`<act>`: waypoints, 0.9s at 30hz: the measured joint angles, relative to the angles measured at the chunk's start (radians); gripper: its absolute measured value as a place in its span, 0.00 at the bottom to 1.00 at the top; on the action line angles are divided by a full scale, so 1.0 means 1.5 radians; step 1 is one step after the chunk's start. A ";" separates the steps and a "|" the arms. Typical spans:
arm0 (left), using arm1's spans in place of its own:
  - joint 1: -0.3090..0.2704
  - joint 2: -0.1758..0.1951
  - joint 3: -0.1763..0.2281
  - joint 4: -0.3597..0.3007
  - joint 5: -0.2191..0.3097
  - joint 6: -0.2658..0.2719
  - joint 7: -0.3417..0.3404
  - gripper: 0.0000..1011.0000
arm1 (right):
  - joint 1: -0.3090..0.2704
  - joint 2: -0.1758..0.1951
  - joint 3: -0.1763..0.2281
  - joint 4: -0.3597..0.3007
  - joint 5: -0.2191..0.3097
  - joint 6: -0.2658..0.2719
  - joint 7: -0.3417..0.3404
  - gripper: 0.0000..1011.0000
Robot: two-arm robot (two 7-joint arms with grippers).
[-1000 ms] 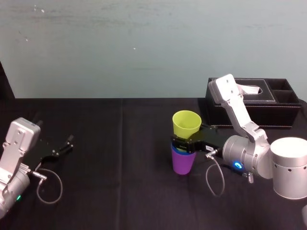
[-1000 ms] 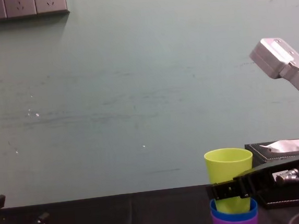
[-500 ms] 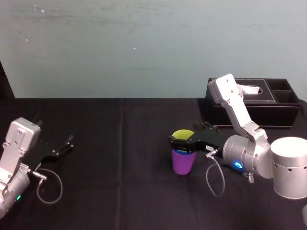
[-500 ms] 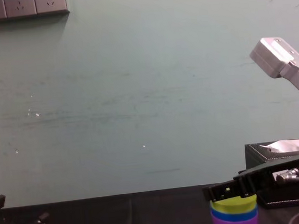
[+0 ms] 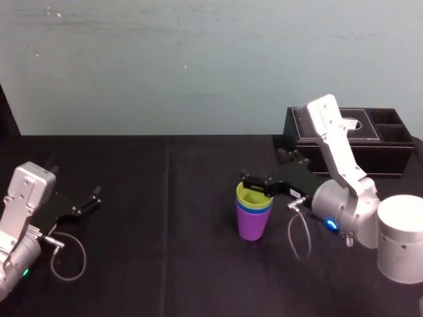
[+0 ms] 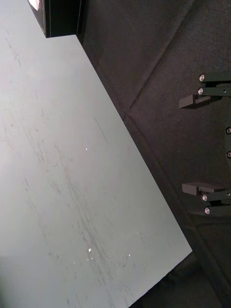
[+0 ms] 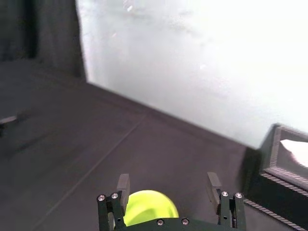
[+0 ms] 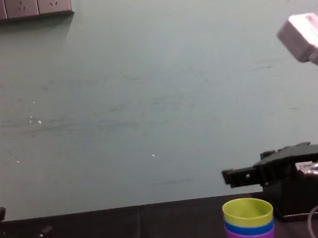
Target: Stack the three plastic cups sequentially using one hand.
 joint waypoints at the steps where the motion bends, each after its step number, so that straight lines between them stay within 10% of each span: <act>1: 0.000 0.000 0.000 0.000 0.000 0.000 0.000 0.99 | -0.011 -0.003 0.006 -0.006 -0.011 -0.018 -0.018 0.99; 15: 0.000 0.000 0.000 0.000 0.000 0.000 0.000 0.99 | -0.135 -0.048 0.073 -0.037 -0.086 -0.144 -0.181 0.99; 27: 0.000 0.000 0.000 0.000 0.000 0.000 0.000 0.99 | -0.178 -0.078 0.106 -0.031 -0.121 -0.168 -0.239 0.99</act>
